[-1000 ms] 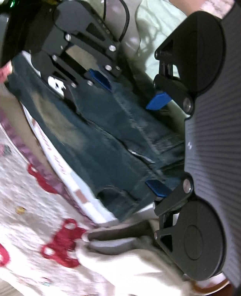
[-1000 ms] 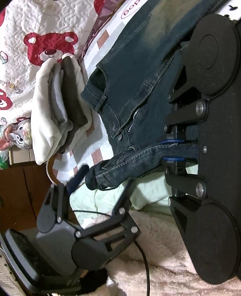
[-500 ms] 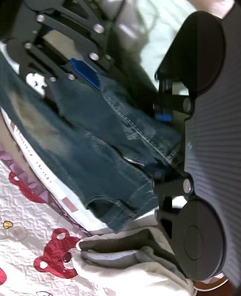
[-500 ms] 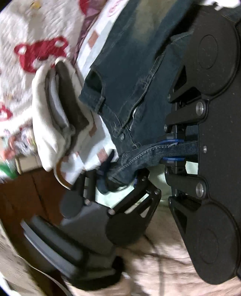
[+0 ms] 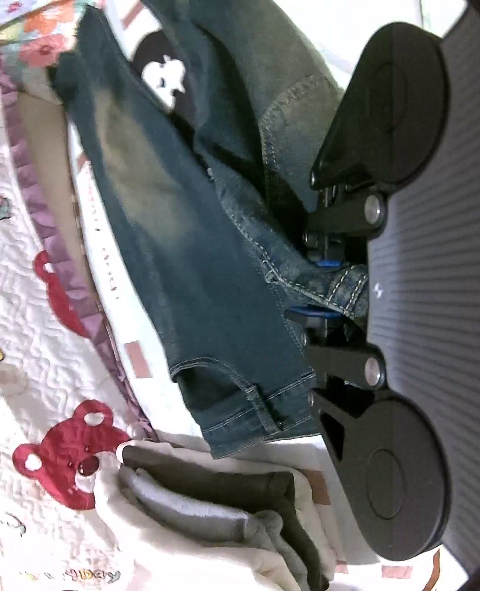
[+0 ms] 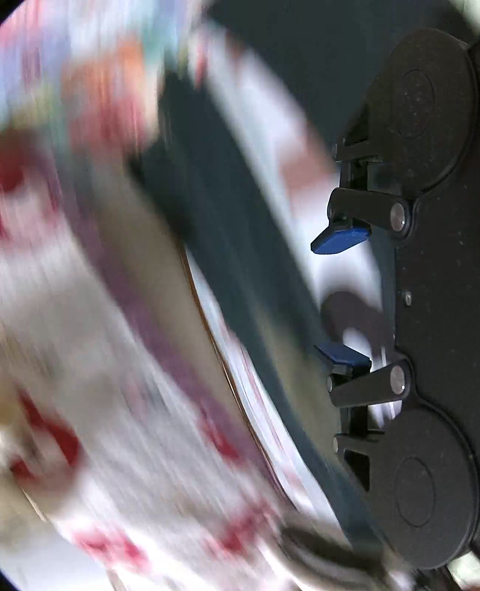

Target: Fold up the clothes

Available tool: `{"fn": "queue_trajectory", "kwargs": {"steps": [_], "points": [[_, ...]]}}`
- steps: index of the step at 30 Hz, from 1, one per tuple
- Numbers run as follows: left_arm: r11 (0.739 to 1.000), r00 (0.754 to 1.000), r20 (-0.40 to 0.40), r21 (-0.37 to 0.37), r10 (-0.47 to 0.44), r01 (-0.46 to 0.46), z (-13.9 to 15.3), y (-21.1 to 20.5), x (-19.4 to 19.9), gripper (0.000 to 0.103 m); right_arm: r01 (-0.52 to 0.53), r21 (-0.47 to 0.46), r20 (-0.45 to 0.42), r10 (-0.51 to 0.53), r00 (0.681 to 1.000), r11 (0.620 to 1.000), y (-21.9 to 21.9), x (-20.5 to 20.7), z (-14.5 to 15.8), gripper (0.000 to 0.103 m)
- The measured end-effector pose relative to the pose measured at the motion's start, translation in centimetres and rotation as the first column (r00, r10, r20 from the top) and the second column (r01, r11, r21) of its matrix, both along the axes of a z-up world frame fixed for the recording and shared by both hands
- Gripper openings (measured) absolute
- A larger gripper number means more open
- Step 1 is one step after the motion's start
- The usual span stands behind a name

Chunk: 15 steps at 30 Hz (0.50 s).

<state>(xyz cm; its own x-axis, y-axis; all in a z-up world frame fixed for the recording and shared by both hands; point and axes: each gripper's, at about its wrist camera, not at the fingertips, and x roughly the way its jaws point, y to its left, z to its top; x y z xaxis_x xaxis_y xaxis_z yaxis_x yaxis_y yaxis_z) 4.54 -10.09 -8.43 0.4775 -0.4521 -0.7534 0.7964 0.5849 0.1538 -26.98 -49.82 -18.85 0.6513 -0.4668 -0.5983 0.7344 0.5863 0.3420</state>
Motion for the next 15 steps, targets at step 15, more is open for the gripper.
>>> {"fn": "queue_trajectory", "kwargs": {"steps": [15], "points": [[0.998,0.998,-0.014,-0.019,0.053,-0.053,-0.4,0.4,0.0,0.02,0.4,0.543,0.18,-0.568,0.803,0.738,-0.1,-14.8,-11.2,0.053]]}}
